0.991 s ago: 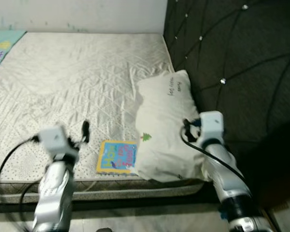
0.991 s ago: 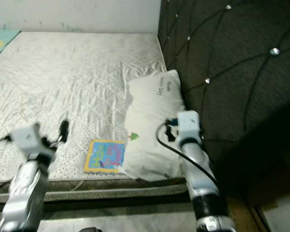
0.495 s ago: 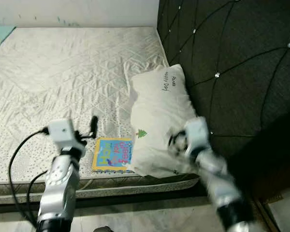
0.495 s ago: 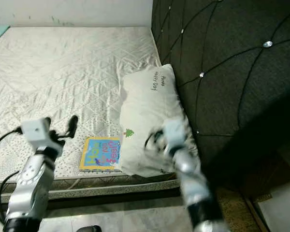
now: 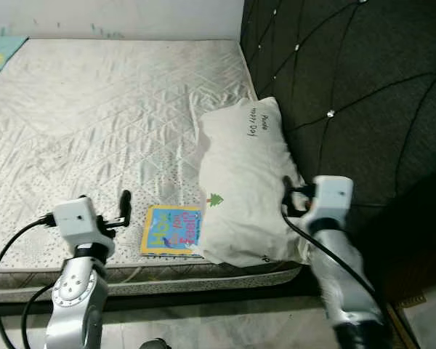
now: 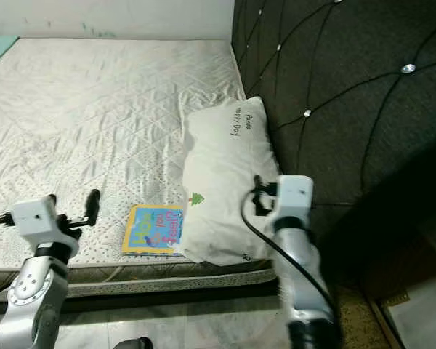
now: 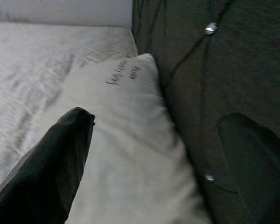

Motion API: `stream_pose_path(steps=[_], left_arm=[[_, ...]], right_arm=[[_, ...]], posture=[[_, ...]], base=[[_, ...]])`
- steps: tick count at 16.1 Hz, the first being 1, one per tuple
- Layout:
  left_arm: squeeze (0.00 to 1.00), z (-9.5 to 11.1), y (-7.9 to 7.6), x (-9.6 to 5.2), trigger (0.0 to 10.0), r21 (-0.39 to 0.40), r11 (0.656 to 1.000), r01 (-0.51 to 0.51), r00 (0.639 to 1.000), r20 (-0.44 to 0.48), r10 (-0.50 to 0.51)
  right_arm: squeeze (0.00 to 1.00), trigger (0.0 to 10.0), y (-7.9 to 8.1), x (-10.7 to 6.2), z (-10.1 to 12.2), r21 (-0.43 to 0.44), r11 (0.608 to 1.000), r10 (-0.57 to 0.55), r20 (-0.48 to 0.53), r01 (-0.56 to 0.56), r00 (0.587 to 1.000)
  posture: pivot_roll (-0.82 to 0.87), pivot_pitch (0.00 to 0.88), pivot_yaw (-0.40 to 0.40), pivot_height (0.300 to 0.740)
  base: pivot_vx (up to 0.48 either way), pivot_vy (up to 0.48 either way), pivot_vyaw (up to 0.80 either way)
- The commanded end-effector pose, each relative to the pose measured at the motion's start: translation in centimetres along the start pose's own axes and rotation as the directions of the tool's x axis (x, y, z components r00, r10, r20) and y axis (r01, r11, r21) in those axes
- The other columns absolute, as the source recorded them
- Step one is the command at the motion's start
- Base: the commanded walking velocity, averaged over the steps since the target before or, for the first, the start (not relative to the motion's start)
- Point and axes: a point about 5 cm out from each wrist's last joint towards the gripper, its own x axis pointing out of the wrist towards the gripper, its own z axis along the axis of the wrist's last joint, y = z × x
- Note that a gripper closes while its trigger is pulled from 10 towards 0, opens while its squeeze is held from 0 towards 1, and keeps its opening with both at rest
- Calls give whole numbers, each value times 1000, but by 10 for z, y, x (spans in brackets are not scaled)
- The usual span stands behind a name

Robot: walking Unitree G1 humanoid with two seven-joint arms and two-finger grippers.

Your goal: Clean up the room

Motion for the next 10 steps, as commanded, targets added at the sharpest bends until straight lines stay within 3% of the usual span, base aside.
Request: stream_pose_path(steps=[1, 3, 4, 6, 10], left_arm=[[0, -1, 1, -4, 10000, -10, 1000, -9, 1000, -8, 9], [0, -3, 0, -4, 10000, -26, 1000, -6, 1000, -15, 6], [0, -3, -1, -3, 10000, -41, 999, -14, 1000, -14, 14], [0, -3, -5, -2, 10000, -45, 999, -12, 1000, -14, 11], [0, -2, -7, 0, 10000, -48, 999, 1, 1000, -10, -1]], right_arm=[[0, 10000, 0, -3, 0, -30, 999, 14, -5, -14, 1000], [0, 10000, -5, -3, -5, -155, 988, -27, -13, 25, 1000], [0, 10000, -1, -4, -8, -96, 995, -13, -24, 11, 1000], [0, 10000, 4, -7, -12, -87, 996, 7, -59, -12, 998], [0, 10000, 6, -7, -13, -31, 999, 42, -75, -44, 996]], posture=[[111, 154, -38, 740], [111, 158, -45, 740], [109, 160, -50, 740], [111, 161, -54, 740], [116, 167, -64, 740]], base=[[0, 0, 0], [0, 0, 0], [0, 0, 0], [0, 0, 0], [0, 283, 0]])
